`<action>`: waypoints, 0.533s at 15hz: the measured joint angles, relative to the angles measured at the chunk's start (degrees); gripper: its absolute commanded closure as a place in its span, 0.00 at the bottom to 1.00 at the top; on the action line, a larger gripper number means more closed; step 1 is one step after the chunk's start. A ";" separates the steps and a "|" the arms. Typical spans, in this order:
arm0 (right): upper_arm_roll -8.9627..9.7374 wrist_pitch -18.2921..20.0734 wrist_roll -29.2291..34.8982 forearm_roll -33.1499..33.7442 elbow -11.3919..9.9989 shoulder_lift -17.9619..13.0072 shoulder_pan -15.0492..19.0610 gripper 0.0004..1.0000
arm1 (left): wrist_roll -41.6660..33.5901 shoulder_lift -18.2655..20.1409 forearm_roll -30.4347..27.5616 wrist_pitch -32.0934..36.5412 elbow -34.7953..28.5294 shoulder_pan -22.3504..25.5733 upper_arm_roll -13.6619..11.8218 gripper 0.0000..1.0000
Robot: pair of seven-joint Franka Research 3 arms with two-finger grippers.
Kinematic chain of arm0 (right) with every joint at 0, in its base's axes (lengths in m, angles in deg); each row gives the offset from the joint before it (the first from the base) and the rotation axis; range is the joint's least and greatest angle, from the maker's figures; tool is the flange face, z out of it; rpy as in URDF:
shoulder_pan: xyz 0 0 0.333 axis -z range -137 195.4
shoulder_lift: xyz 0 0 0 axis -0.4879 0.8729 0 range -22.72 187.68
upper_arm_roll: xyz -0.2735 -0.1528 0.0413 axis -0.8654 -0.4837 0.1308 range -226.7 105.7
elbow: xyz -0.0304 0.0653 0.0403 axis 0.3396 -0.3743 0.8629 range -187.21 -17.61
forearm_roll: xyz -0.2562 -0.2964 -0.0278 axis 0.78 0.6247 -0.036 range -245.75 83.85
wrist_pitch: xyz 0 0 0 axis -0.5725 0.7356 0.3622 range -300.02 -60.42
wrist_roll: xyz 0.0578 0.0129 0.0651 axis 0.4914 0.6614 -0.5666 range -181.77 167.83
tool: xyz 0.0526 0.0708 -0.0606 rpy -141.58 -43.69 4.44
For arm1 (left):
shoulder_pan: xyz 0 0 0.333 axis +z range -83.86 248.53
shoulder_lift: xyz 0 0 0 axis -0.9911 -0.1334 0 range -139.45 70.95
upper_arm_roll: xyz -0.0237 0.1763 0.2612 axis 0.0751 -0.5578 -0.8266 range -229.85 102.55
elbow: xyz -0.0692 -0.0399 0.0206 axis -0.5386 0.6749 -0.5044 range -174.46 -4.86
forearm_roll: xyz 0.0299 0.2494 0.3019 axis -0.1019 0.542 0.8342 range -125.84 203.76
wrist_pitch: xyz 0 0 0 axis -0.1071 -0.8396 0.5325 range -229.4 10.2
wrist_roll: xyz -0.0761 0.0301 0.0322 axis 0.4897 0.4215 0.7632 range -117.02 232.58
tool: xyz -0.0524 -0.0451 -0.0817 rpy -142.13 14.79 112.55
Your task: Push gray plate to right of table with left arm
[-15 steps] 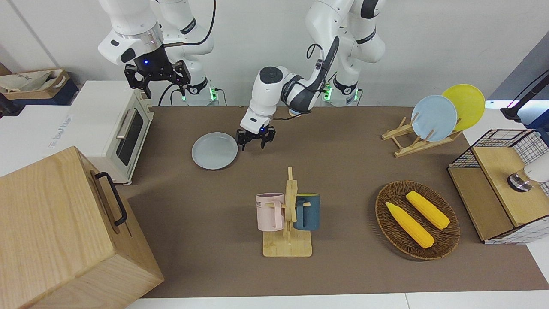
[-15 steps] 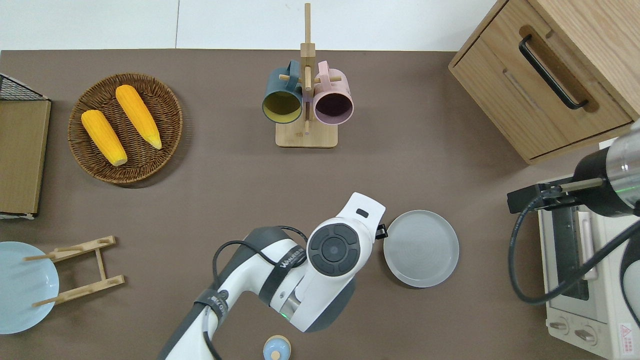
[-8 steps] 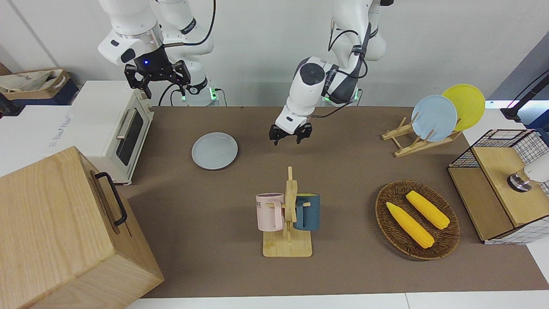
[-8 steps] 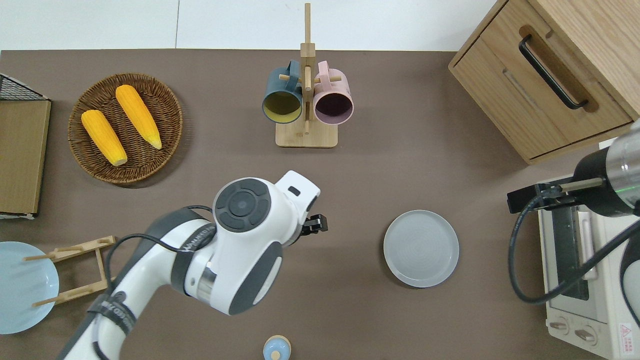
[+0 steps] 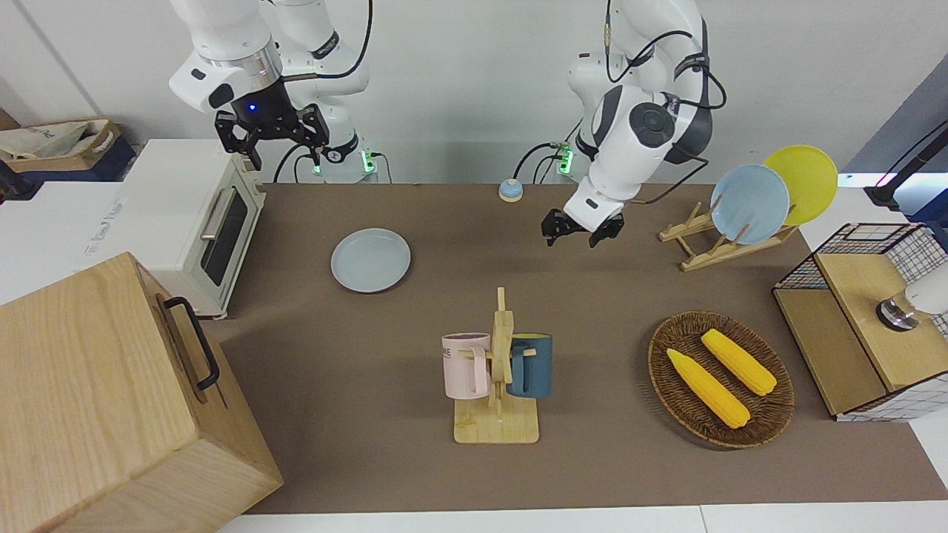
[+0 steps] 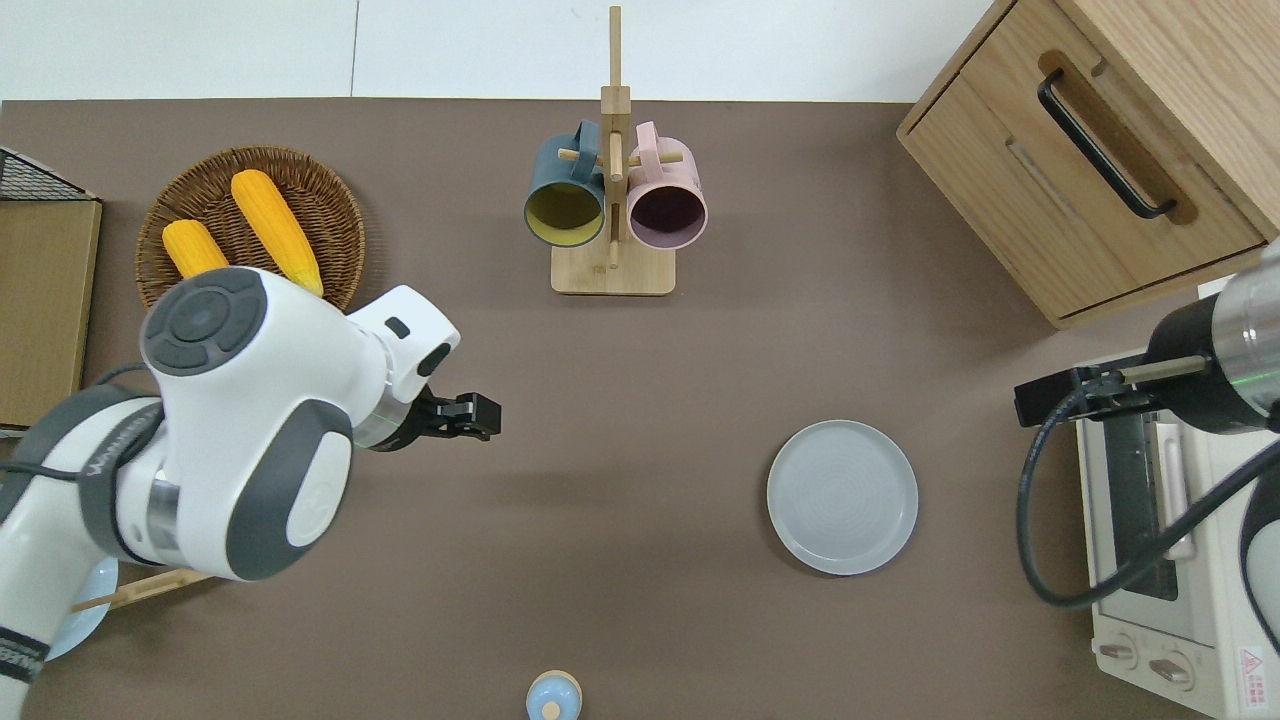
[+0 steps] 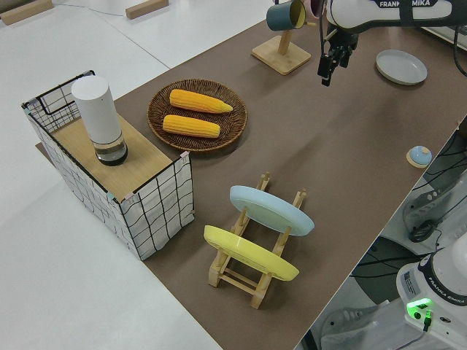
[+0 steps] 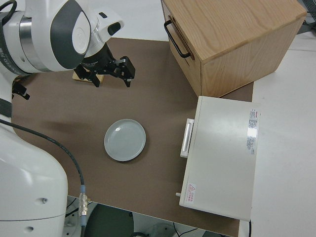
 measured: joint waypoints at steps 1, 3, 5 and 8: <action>0.00 0.00 0.00 0.00 0.00 0.00 0.00 0.02 | -1.84 0.07 1.08 1.67 1.20 1.60 -0.05 0.01; 0.00 0.00 0.00 0.00 0.00 0.00 0.00 0.02 | -5.11 0.20 2.64 4.26 3.83 4.46 -0.10 0.01; 0.00 0.00 0.00 0.00 0.00 0.00 0.00 0.02 | -7.51 0.38 3.29 5.95 6.33 7.22 -0.12 0.01; 0.00 0.00 0.00 0.00 0.00 0.00 0.00 0.02 | -9.83 0.45 3.47 10.30 11.37 10.82 -0.15 0.01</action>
